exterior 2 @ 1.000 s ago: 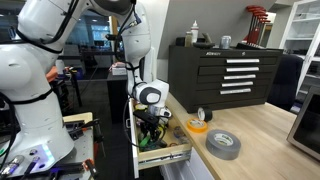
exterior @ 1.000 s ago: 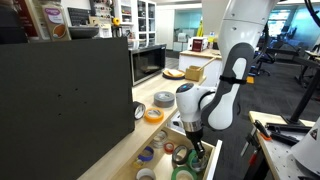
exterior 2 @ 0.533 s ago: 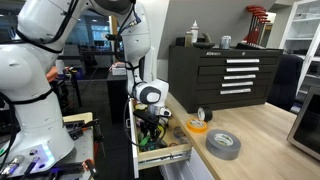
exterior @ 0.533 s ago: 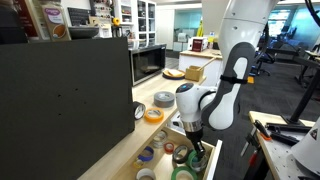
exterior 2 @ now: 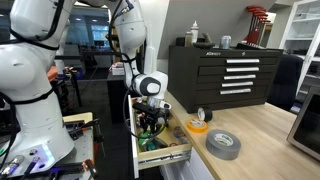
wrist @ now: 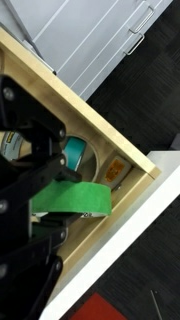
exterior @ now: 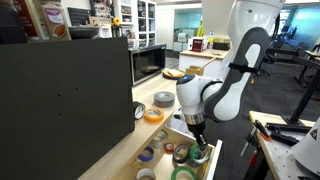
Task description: Remove the small green tape from the drawer and put it on top of the orange one on the countertop
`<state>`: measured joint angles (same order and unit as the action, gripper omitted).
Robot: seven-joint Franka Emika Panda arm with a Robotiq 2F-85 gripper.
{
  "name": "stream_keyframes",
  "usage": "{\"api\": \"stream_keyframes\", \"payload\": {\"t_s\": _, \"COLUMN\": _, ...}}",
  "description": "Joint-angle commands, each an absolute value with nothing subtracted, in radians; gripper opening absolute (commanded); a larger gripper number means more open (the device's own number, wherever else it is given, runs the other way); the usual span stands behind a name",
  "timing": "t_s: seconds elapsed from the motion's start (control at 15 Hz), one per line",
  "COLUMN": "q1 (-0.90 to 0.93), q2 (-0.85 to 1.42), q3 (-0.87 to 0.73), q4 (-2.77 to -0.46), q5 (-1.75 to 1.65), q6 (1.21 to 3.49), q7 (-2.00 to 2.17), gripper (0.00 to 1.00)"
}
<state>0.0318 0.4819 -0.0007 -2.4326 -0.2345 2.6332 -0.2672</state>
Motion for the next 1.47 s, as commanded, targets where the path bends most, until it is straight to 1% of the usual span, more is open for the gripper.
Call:
{"api": "stream_keyframes", "payload": {"t_s": 0.0, "q1": 0.05, "q2": 0.359, "q3": -0.004, "q4": -2.483, "q5": -0.256, "q6": 2.537, "q7": -0.23, "gripper": 0.09}}
{"api": "stream_keyframes", "payload": {"t_s": 0.47, "q1": 0.051, "q2": 0.217, "q3": 0.0, "q4": -2.477, "q5": -0.263, "q6": 2.438, "q7": -0.206, "gripper": 0.09}}
{"api": "stream_keyframes", "payload": {"t_s": 0.87, "q1": 0.052, "q2": 0.156, "q3": -0.024, "q4": -2.443, "q5": -0.338, "q6": 2.411, "q7": -0.098, "gripper": 0.09}}
{"api": "stream_keyframes", "payload": {"t_s": 1.4, "q1": 0.056, "q2": 0.181, "q3": -0.068, "q4": -2.325, "q5": -0.502, "q6": 2.422, "q7": 0.136, "gripper": 0.08}}
